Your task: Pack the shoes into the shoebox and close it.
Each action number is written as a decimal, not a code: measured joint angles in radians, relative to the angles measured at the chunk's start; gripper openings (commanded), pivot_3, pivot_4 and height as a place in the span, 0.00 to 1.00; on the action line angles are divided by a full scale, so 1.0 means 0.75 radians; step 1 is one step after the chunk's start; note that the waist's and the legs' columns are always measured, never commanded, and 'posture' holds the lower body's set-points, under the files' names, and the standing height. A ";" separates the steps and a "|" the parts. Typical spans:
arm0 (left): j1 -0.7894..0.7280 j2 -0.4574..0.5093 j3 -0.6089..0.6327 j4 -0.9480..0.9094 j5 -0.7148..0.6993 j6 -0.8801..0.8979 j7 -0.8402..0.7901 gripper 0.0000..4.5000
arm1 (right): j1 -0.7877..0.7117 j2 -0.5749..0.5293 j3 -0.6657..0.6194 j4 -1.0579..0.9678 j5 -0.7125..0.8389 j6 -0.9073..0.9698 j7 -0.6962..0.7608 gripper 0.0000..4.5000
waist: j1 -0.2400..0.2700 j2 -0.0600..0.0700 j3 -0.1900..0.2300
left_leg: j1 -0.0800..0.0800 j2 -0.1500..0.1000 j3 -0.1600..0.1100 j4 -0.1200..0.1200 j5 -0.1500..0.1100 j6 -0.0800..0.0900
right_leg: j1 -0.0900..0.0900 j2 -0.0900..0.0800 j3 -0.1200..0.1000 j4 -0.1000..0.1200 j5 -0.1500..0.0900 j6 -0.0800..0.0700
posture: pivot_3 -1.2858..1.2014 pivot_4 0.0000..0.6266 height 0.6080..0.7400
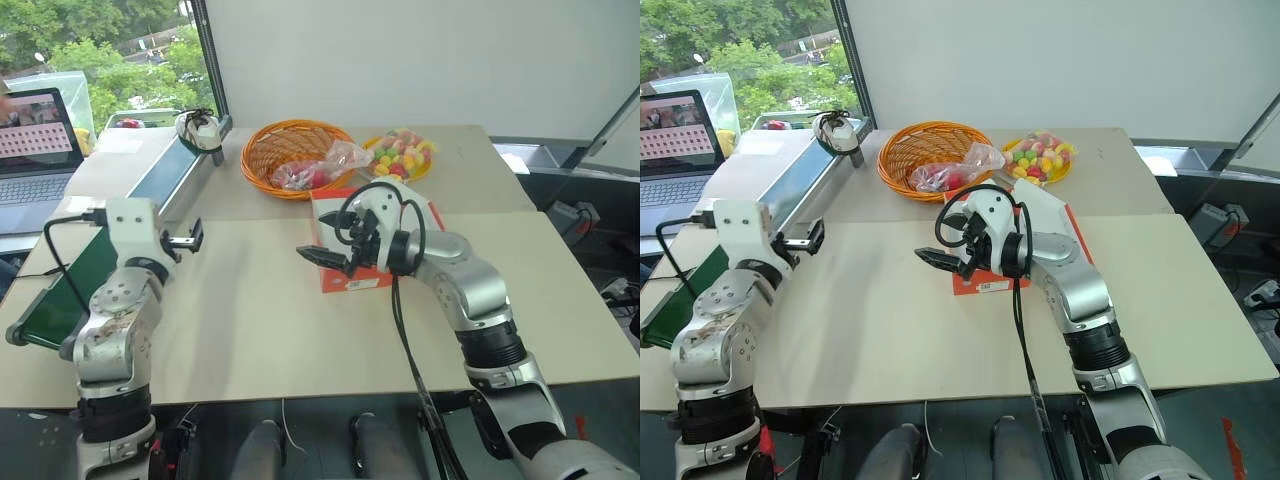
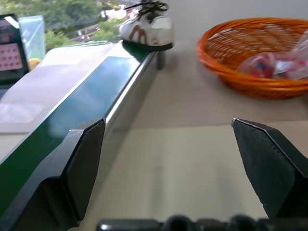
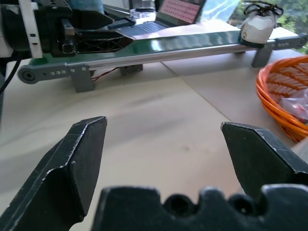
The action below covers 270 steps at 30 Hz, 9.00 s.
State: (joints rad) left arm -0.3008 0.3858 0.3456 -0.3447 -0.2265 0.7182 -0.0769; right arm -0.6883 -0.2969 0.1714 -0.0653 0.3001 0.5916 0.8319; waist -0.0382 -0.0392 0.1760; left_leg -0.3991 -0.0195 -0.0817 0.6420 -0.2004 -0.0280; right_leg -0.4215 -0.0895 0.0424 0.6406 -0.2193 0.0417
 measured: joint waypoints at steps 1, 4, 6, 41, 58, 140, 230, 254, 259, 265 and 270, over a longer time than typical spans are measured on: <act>0.000 0.004 0.010 0.000 0.001 -0.001 0.001 1.00 | 0.000 0.005 0.020 0.000 -0.002 -0.005 0.014 0.99 | 0.000 0.000 0.000 | 0.000 0.000 0.000 0.000 0.000 0.000 | 0.000 0.000 0.000 0.000 0.000 0.000 | 0.52 0.24 1.00; -0.003 0.008 0.013 0.000 0.003 -0.002 0.001 1.00 | -0.003 0.013 0.053 0.002 -0.003 -0.025 0.032 0.99 | -0.001 0.000 0.000 | 0.000 0.000 0.000 0.000 0.000 0.000 | 0.000 0.000 0.000 0.000 0.000 0.000 | 0.52 0.24 1.00; -0.003 0.008 0.017 -0.001 0.003 -0.002 0.005 1.00 | -0.011 0.013 0.056 0.009 -0.003 -0.029 0.041 0.99 | -0.002 0.000 0.000 | 0.000 0.000 0.000 0.000 0.000 0.000 | 0.000 0.000 0.000 0.000 0.000 0.000 | 0.52 0.24 1.00; 0.131 0.264 0.344 0.507 -0.075 -0.335 -0.272 1.00 | -0.069 0.101 0.125 0.049 -0.029 -0.043 0.025 0.99 | -0.005 0.000 0.000 | 0.000 0.001 0.000 -0.001 0.000 -0.001 | -0.002 0.001 -0.001 0.000 0.000 -0.001 | 0.52 0.24 1.00; 0.200 0.375 0.350 0.741 -0.095 -0.443 -0.396 1.00 | -0.070 0.092 0.128 0.048 -0.030 -0.043 0.027 0.99 | -0.008 0.000 0.000 | 0.001 0.002 0.000 -0.001 -0.001 -0.001 | -0.003 0.000 -0.001 0.000 0.001 -0.001 | 0.52 0.24 1.00; -0.242 -0.285 -0.456 -0.102 -0.225 -0.208 -0.203 0.28 | -0.368 0.301 -0.605 0.362 0.667 0.279 -0.633 0.61 | -0.010 -0.002 0.003 | -0.003 0.002 0.001 -0.003 -0.001 -0.001 | -0.003 0.001 -0.001 -0.002 0.001 -0.003 | 0.52 0.24 1.00; 0.096 0.109 0.137 -0.038 -0.272 -0.030 -0.003 0.99 | -0.102 -0.084 -0.117 -0.029 0.213 0.169 0.055 0.99 | -0.007 0.000 0.004 | -0.002 0.002 0.002 -0.004 -0.002 0.001 | -0.001 0.001 -0.001 -0.010 0.003 -0.001 | 0.52 0.24 1.00; 0.048 0.177 0.138 0.241 -0.168 -0.066 -0.093 0.99 | 0.004 0.111 -0.027 0.067 0.067 -0.026 -0.194 0.99 | -0.010 -0.001 0.004 | -0.002 0.002 0.002 -0.004 -0.002 0.001 | -0.002 0.001 -0.001 -0.009 0.003 -0.001 | 0.52 0.24 1.00; 0.024 0.188 0.119 0.283 -0.130 -0.117 -0.108 0.99 | -0.002 0.133 -0.001 0.086 0.041 -0.080 -0.179 0.99 | -0.009 -0.001 0.004 | -0.002 0.002 0.002 -0.004 -0.002 0.001 | -0.002 0.000 -0.001 -0.009 0.003 -0.001 | 0.52 0.24 1.00; 0.015 0.188 0.118 0.316 -0.119 -0.145 -0.119 0.99 | -0.003 0.144 0.024 0.086 0.041 -0.082 -0.150 0.99 | -0.007 -0.001 0.004 | -0.002 0.002 0.001 -0.004 -0.002 0.001 | -0.002 0.000 -0.001 -0.009 0.003 -0.001 | 0.52 0.24 1.00; 0.018 0.199 0.139 0.340 -0.114 -0.185 -0.120 0.99 | -0.012 0.154 0.030 0.086 0.041 -0.082 -0.140 0.99 | -0.011 -0.001 0.004 | -0.002 0.002 0.001 -0.004 -0.002 0.001 | -0.003 0.001 -0.001 -0.009 0.004 -0.001 | 0.52 0.24 1.00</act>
State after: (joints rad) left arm -0.2872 0.5350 0.4497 -0.0896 -0.3116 0.5794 -0.1667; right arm -0.6975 -0.1815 0.1938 -0.0009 0.3307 0.5303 0.7272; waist -0.0466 -0.0397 0.1791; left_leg -0.4004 -0.0179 -0.0806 0.6390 -0.2021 -0.0276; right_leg -0.4236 -0.0891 0.0417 0.6342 -0.2166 0.0406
